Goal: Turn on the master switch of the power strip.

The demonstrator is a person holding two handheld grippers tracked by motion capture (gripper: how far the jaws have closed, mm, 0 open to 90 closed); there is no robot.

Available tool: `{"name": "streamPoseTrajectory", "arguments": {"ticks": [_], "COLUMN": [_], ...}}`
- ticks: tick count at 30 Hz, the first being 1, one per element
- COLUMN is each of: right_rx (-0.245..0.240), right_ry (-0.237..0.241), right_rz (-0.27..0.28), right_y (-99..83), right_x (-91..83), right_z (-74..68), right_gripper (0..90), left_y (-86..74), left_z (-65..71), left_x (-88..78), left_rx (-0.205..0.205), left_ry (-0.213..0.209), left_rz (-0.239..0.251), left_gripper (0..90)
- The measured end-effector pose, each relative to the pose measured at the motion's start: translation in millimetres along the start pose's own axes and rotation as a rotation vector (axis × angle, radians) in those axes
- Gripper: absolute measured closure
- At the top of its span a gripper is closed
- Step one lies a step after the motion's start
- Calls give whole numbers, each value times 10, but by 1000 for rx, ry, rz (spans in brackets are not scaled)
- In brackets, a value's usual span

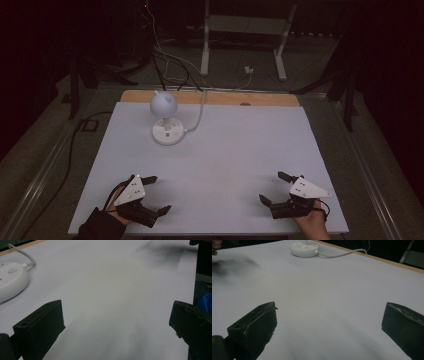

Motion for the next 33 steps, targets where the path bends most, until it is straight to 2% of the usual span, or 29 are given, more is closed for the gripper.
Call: {"name": "streamPoseTrajectory", "arguments": {"ticks": [4, 15, 33], "right_rx": [17, 7, 15], "right_ry": [-5, -7, -9], "right_rz": [4, 8, 12], "right_y": [4, 20, 32], "right_x": [-8, -8, -18], "right_z": [21, -7, -15], "right_gripper": [0, 0, 0], "left_y": [28, 162, 326], "left_z": [2, 34, -35], "left_x": [-4, -18, -10], "left_rx": [1, 5, 0], "left_ry": [-3, -32, -24], "left_rz": [5, 21, 40], "left_gripper": [2, 2, 2]}}
Point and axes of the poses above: each handheld gripper's, and its own axes: x roughly forward along the jaws, y roughly out of its top, z roughly to its right, the point moved 9 cm from there along x, roughly forward along the jaws, and after that the axes turned 10 degrees about x, right-handed, at the moved point
